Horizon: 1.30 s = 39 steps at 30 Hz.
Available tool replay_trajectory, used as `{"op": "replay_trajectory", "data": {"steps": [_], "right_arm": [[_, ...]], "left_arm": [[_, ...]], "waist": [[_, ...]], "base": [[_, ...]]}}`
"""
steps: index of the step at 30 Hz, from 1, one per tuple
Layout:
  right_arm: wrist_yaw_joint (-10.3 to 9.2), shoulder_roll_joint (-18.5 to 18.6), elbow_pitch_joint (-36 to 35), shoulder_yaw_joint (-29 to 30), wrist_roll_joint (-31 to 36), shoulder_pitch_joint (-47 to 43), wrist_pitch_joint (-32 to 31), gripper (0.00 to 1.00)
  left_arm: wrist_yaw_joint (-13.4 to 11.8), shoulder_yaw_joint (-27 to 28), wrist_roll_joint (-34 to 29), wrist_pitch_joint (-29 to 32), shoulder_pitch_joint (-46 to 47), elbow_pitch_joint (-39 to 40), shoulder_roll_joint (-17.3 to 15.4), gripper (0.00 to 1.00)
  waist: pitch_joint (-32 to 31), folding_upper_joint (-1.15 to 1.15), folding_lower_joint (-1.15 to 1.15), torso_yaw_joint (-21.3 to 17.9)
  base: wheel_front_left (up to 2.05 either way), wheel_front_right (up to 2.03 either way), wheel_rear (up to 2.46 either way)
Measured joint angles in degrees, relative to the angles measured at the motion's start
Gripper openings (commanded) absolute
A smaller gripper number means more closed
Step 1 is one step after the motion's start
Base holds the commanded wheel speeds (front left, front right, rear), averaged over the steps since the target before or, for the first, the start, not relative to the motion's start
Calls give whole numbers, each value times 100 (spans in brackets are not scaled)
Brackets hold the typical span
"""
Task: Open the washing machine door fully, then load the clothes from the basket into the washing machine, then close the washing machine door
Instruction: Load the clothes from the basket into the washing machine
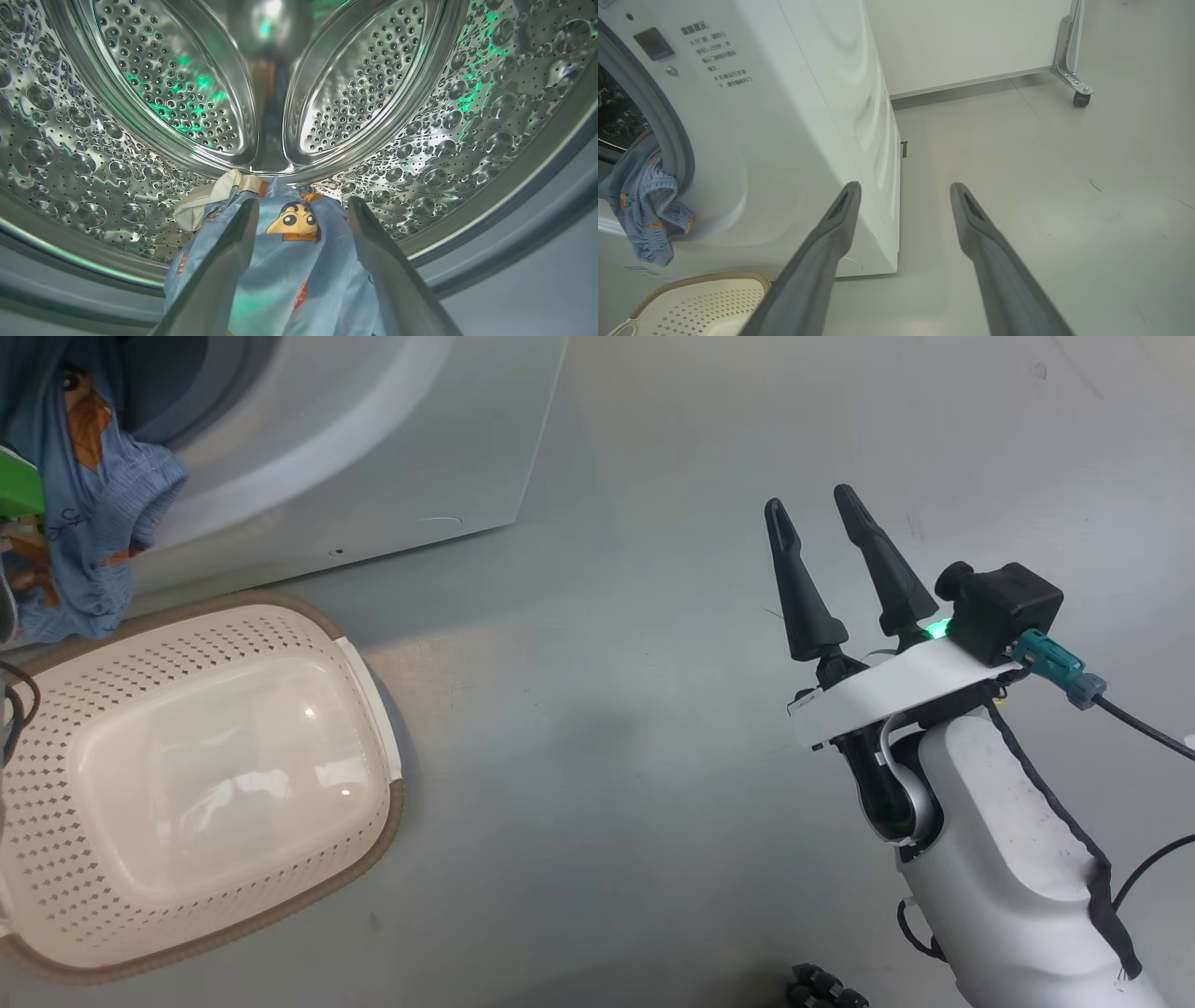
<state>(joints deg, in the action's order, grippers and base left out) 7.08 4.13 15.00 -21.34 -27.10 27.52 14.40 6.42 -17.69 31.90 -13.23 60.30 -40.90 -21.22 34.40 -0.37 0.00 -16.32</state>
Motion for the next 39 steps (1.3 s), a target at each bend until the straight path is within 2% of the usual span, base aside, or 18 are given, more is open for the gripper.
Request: {"op": "replay_trajectory", "data": {"steps": [18, 26, 39], "right_arm": [[0, 103, -1, 137, 44, -4, 0, 100], [0, 135, -4, 115, 83, -5, 0, 100], [0, 178, -37, 122, 91, -10, 0, 100]], "left_arm": [[5, 119, 31, -144, -1191, 900, 35, 100], [5, 602, 11, -145, -1750, 1790, 42, 100], [-11, 1040, -205, -148, -2949, 2708, 208, 100]], "waist": [[-130, 0, 0, 255], [-181, 0, 0, 406], [-217, 0, 0, 521]], "base": [[0, 0, 0], [0, 0, 0], [0, 0, 0]]}}
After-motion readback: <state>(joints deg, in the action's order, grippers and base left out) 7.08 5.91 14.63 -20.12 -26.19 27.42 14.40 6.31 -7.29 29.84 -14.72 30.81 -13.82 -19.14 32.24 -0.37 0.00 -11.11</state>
